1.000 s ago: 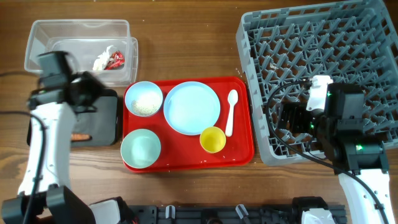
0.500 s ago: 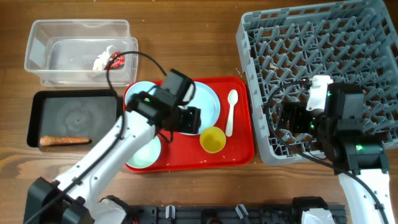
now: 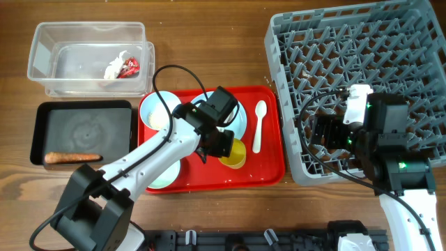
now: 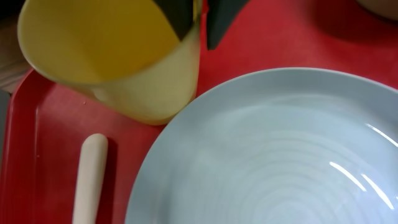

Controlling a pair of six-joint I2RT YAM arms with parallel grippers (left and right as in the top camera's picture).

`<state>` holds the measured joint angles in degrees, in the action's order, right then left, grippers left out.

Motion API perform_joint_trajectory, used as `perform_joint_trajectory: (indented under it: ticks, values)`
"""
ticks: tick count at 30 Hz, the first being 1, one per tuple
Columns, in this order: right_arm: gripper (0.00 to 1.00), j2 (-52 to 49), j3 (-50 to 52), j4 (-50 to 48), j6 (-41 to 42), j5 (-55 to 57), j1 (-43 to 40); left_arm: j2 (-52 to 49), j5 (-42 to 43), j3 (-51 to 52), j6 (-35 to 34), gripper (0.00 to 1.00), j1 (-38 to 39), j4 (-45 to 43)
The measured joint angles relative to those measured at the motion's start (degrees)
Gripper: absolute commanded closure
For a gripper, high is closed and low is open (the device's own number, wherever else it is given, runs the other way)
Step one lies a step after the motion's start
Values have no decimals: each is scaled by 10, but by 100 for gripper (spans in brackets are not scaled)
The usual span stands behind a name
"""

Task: Sort waste into correct bins and load items into the dishwasher rack
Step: 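Grasp the yellow cup on the red tray with the left gripper, then lift the yellow cup and hand it to the right gripper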

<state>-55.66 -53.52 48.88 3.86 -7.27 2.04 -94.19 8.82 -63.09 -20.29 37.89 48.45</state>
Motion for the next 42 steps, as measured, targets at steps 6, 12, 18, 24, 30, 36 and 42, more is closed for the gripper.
perform_joint_trajectory:
  ticks: [6, 12, 18, 24, 30, 36, 42]
  values:
    - [0, 0, 0, 1, 0, 0, 0, 0, 16, 0, 1, 96, -2, -5]
    - [0, -1, 0, 6, 9, 8, 0, 39, 152, 0, 1, 96, -98, -51]
    - [0, -53, 0, -102, 3, -141, -3, 44, 374, -3, -92, 96, -223, -253]
    - [0, -158, -2, -274, -34, -473, -3, 43, 528, -3, -217, 96, -268, -331]
    - [0, -224, -3, -373, -42, -658, -3, 43, 589, -3, -253, 96, -264, -332]
    - [5, -242, -3, -389, -40, -723, 4, 43, 603, -3, -272, 96, -228, -355]
    - [25, -242, -3, -417, -13, -733, 12, 43, 595, -3, -276, 96, -202, -356]
